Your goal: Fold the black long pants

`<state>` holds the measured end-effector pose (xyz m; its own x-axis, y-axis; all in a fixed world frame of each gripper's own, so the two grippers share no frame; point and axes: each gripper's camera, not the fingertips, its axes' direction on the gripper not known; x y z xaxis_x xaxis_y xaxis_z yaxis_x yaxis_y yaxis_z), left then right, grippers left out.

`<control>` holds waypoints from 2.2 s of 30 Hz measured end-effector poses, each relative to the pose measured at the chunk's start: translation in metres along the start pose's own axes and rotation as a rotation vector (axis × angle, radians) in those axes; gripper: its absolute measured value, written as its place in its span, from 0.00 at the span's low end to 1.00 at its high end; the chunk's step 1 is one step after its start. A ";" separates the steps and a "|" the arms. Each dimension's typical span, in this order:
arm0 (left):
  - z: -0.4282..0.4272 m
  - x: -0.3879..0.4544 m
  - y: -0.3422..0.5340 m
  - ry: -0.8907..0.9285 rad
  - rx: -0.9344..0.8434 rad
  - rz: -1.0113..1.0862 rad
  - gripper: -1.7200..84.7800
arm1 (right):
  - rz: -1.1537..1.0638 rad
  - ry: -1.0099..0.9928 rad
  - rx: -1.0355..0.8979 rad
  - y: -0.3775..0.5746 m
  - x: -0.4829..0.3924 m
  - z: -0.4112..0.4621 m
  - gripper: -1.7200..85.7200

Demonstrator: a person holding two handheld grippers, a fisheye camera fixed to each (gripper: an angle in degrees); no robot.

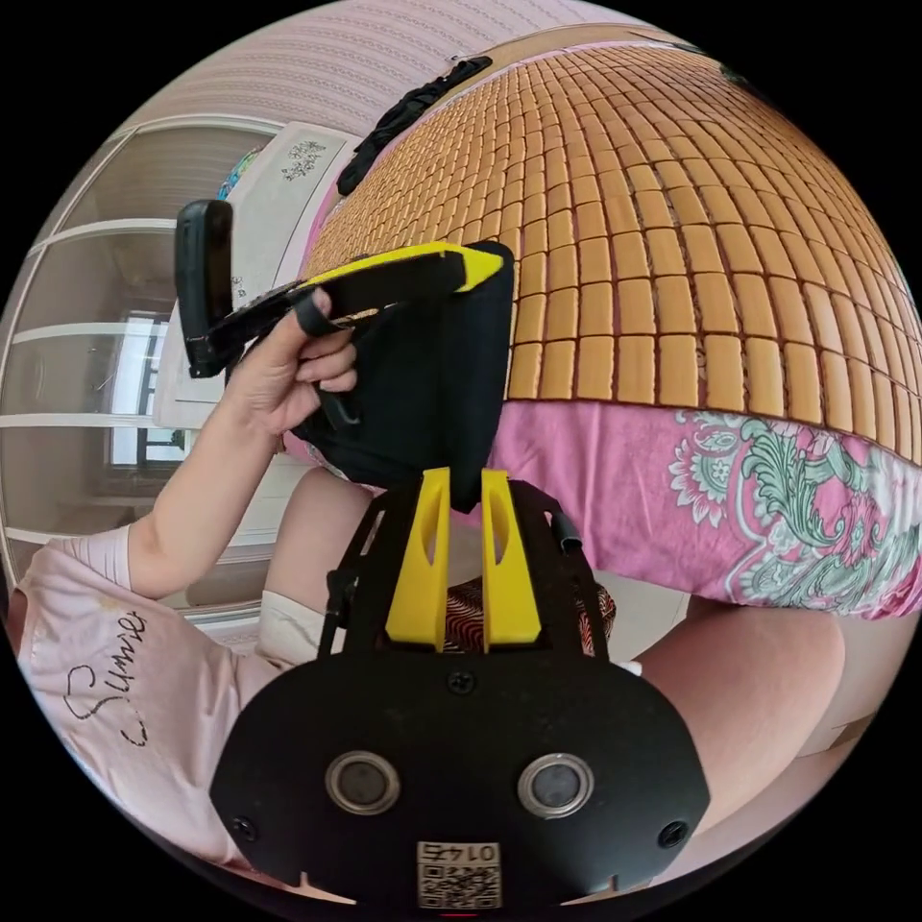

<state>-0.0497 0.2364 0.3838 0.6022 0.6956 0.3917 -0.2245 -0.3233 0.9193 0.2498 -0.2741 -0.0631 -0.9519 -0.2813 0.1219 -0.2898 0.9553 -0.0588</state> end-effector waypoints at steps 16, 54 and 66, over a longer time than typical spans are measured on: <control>-0.145 0.016 -0.019 0.421 0.462 0.099 0.07 | -0.262 -0.322 0.442 0.076 0.013 -0.173 0.06; -0.306 -0.258 0.344 0.228 0.512 -0.800 0.08 | -0.558 -0.172 0.024 0.027 -0.183 0.036 0.06; -0.602 -0.208 0.587 -0.239 1.308 -0.974 0.08 | -1.393 -0.256 -0.171 0.054 -0.565 0.116 0.06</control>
<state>-0.7681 0.2885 0.8648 0.2463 0.8800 -0.4061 0.9692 -0.2260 0.0981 0.7606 -0.0744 -0.2498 0.0984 -0.9748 -0.2003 -0.9901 -0.1162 0.0787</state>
